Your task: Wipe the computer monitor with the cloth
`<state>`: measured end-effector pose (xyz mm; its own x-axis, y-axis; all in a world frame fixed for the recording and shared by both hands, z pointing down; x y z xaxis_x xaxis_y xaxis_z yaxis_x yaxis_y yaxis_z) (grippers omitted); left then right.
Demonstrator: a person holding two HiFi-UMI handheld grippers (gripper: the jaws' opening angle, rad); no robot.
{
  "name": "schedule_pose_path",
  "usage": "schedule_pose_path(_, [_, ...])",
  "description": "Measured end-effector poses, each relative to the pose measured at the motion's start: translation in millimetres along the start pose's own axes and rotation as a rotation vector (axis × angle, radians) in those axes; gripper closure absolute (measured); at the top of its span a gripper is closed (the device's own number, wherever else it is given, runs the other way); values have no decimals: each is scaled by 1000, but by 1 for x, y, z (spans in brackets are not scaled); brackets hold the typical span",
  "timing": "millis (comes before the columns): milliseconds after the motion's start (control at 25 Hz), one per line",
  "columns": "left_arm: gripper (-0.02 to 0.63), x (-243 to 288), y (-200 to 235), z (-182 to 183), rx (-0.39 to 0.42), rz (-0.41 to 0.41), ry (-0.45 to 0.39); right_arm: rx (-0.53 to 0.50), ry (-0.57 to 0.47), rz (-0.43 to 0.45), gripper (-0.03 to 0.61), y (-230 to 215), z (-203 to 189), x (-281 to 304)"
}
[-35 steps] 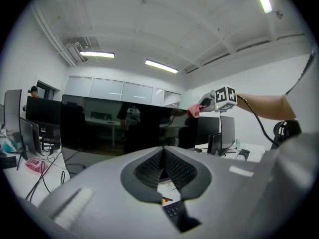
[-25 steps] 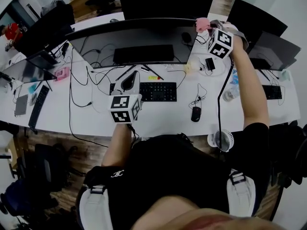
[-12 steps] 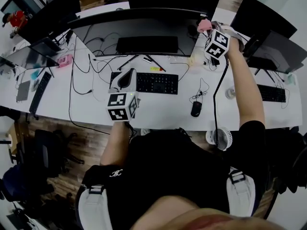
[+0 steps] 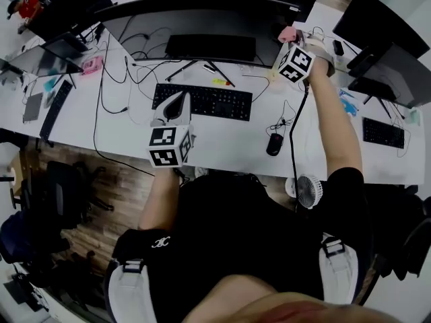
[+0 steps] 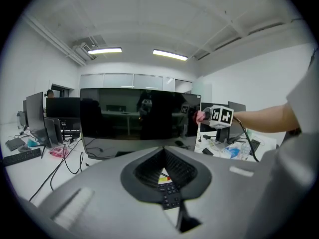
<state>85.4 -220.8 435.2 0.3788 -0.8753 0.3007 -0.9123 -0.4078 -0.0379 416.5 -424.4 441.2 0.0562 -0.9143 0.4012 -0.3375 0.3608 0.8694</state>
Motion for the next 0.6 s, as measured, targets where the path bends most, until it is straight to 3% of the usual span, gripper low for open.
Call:
schedule_pose_path(160, [560,-2,3,-12,-20,31,24,-19,-6,-1,568,19,-4,11])
schedule_pose_path(600, [560,2,-7,-32,-36,58,78,140,-33,40,568,84,-26,52])
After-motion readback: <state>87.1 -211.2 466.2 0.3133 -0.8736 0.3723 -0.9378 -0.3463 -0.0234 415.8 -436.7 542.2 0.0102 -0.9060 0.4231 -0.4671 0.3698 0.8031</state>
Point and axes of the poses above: the fingertips, and each gripper's own axes: x forward along the fingers, y to its left, z out of its top, the point moved 1 cm from there along -x, backward along the fingers, and after that the axes turned 4 degrees about x, right-handed, at the moved point
